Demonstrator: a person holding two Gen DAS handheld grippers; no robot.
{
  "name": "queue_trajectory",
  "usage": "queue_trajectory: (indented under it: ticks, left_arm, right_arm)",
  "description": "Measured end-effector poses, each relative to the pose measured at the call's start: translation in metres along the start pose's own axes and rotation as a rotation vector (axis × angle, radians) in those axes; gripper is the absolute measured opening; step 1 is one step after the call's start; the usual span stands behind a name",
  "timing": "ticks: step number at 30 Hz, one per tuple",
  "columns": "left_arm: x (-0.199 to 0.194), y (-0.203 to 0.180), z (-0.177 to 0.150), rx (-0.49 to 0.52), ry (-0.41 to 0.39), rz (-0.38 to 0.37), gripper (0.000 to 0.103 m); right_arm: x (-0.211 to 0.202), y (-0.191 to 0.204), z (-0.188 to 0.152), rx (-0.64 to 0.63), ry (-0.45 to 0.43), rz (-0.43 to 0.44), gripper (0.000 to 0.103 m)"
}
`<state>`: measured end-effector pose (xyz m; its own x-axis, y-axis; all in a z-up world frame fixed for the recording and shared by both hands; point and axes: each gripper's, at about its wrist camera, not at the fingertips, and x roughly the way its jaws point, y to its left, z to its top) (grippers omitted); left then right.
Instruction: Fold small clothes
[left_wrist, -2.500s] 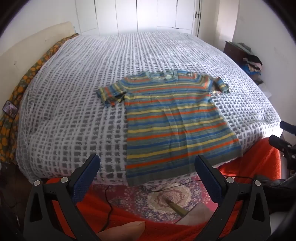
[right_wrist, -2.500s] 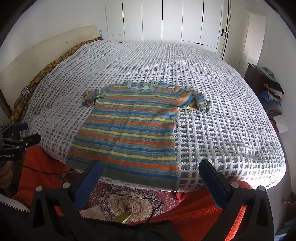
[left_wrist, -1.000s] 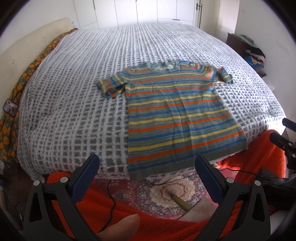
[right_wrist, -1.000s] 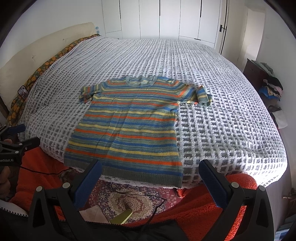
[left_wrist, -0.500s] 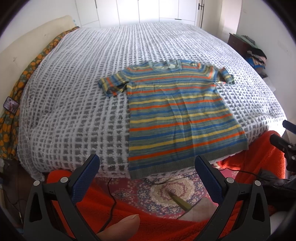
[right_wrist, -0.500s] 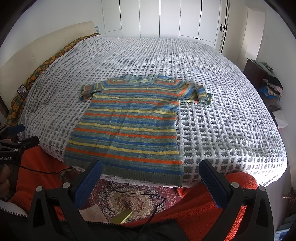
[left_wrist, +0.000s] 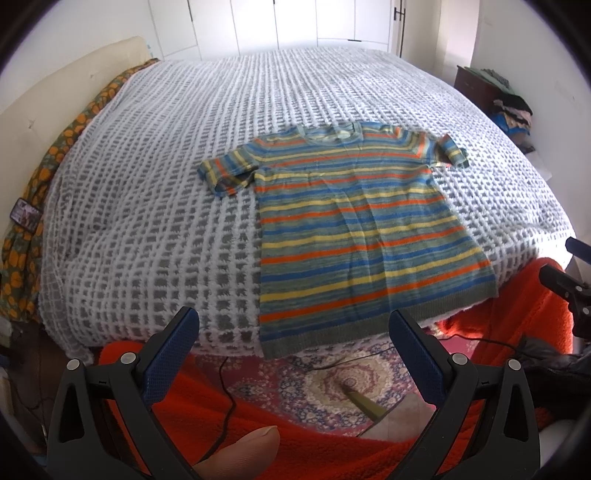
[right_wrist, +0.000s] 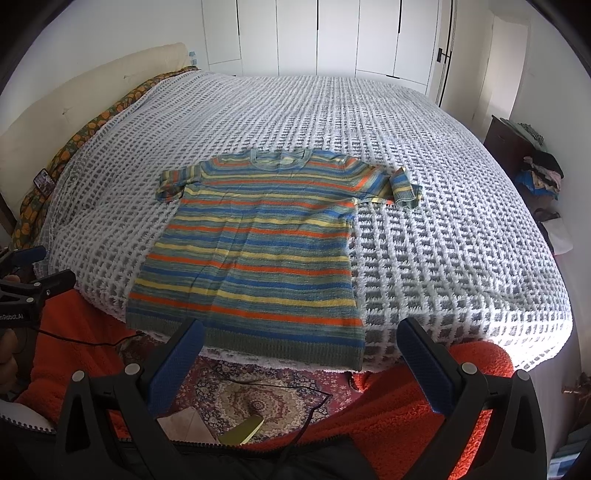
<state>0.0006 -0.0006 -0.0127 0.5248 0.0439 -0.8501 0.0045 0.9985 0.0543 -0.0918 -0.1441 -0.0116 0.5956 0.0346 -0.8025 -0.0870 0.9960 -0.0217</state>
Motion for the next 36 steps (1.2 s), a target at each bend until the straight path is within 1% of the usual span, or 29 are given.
queue_trajectory:
  ticks: [14, 26, 36]
  left_arm:
    - [0.0, -0.001, -0.001, 0.0, 0.001, 0.0, 0.102]
    - [0.008, 0.006, -0.001, -0.04, 0.038, -0.03, 0.102]
    - [0.012, 0.005, 0.0, -0.039, 0.054, -0.038, 0.102]
  right_arm:
    - [0.003, 0.002, -0.001, -0.003, 0.009, 0.004, 0.103]
    - [0.008, 0.0, -0.003, 0.004, 0.02, 0.004, 0.103]
    - [0.011, 0.0, -0.003, 0.006, 0.026, 0.003, 0.103]
